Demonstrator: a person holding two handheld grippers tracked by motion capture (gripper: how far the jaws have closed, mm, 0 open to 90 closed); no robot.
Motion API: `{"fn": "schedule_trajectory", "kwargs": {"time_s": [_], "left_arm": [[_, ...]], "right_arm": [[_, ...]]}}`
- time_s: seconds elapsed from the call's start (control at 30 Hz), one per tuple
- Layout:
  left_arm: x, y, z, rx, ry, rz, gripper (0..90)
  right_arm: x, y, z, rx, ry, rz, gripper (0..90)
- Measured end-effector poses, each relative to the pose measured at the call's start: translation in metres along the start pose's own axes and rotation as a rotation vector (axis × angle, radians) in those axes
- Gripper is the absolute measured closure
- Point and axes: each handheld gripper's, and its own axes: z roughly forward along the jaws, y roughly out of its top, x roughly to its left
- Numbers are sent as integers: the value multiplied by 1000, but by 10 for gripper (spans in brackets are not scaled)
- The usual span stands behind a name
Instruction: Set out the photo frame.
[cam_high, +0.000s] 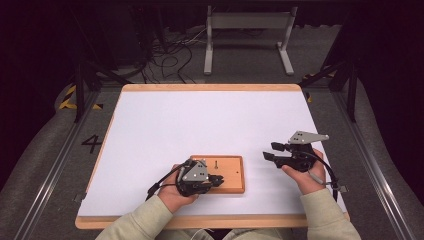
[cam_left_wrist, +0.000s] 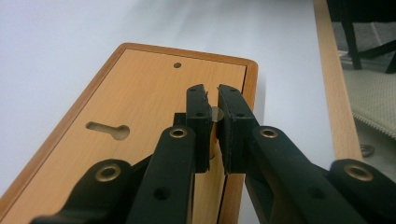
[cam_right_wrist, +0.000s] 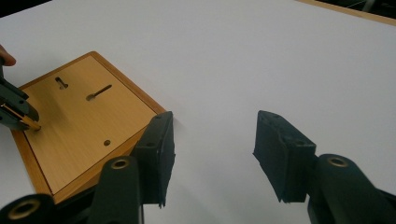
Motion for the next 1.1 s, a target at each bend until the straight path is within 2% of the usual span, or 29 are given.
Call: {"fn": "schedule_trajectory", "kwargs": {"time_s": [0.2, 0.33, 0.37, 0.4, 0.67, 0.9, 1.1], "left_arm": [[-6, 0, -1, 10, 39, 78, 835], [-8, 0, -1, 5, 48, 103, 835], [-9, 0, -1, 9, 54, 116, 835], [-11, 0, -2, 13, 65, 147, 835], [-23, 1, -4, 32, 107, 256, 836], [-30, 0, -4, 36, 136, 311, 836], [-36, 0, -4, 45, 158, 348, 836]], "right_arm": [[1, 1, 1, -1, 6, -7, 480], [3, 2, 1, 0, 9, -11, 476], [3, 2, 1, -2, 14, -11, 472], [5, 3, 2, -3, 21, -16, 465], [10, 8, 3, 3, 44, -26, 451], [17, 13, 8, 35, 82, -22, 410], [25, 18, 21, 102, 142, 2, 331]]}}
